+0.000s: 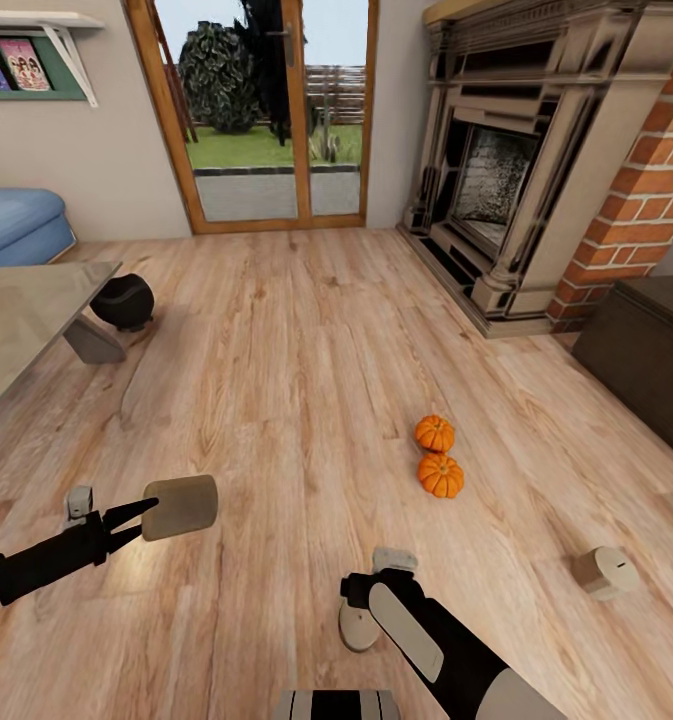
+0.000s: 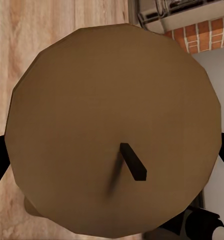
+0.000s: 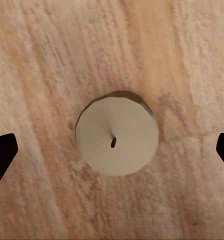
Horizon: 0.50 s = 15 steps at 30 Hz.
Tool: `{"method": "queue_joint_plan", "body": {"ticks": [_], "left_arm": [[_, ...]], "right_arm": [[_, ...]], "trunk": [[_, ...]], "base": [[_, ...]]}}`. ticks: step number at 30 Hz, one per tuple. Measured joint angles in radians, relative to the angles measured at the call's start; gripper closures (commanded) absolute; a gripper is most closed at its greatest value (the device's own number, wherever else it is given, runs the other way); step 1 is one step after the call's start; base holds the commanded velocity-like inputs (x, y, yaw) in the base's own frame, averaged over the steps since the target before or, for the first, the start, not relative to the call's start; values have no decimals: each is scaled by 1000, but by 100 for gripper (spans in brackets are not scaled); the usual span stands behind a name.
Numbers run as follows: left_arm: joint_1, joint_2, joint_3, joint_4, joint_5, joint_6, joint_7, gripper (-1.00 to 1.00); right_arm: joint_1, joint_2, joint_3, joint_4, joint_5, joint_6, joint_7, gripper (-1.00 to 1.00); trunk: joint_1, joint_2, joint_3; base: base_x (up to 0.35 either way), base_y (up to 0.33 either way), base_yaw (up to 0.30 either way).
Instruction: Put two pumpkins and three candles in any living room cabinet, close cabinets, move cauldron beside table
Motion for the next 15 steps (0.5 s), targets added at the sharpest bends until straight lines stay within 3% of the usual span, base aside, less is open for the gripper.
{"method": "queue_joint_plan", "body": {"ticks": [6,15], "left_arm": [[0,1,1,0,2,1,-23,100],[3,3,1,0,-2,-1,-57,100]], "right_arm": [[0,-1,0,0,0,-1,1,-100],[0,-1,0,0,0,-1,3,-100]], "trunk": [[0,0,0],[4,-2,-35]], "base": [[3,0,0],[0,0,0]]}}
